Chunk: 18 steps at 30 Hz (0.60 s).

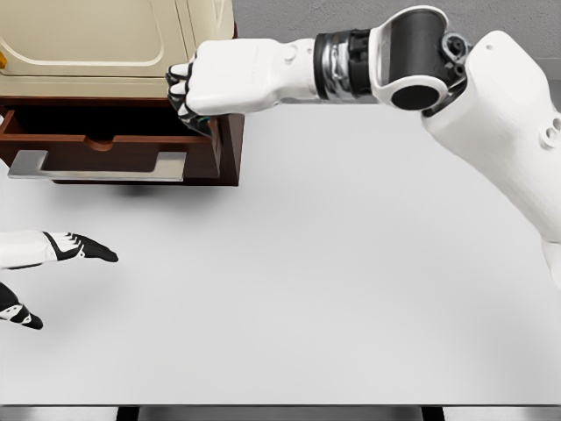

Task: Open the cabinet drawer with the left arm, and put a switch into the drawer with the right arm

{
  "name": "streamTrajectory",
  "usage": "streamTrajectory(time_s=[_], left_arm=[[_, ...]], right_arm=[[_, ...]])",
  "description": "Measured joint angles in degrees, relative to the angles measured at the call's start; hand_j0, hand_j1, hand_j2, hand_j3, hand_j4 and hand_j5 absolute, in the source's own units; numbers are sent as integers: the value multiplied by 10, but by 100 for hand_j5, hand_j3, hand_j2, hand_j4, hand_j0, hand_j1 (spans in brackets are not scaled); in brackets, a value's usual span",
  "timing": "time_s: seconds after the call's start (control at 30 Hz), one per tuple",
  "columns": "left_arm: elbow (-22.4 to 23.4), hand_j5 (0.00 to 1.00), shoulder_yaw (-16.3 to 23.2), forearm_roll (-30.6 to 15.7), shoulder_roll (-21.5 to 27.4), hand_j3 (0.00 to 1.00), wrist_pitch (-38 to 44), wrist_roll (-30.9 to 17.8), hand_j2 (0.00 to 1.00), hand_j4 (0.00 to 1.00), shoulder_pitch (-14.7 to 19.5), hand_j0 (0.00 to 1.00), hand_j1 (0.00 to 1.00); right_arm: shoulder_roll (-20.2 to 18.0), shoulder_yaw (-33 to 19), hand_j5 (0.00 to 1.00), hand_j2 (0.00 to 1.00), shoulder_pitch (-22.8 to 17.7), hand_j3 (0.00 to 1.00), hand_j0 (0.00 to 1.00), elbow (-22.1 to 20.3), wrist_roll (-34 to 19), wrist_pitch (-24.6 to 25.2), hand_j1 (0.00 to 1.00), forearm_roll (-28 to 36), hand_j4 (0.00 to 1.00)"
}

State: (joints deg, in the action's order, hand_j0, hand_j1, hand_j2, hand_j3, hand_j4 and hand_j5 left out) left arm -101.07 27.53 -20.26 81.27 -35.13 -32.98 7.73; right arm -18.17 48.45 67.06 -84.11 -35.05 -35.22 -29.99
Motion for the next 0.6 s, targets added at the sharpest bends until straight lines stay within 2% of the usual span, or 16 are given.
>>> streamTrajectory(time_s=[0.6], left_arm=[[1, 100, 1, 6, 0, 100, 0, 0, 100, 100, 0, 100, 100]], right_arm=[[43, 13, 31, 31, 25, 31, 31, 66, 0, 0, 31, 0, 31]])
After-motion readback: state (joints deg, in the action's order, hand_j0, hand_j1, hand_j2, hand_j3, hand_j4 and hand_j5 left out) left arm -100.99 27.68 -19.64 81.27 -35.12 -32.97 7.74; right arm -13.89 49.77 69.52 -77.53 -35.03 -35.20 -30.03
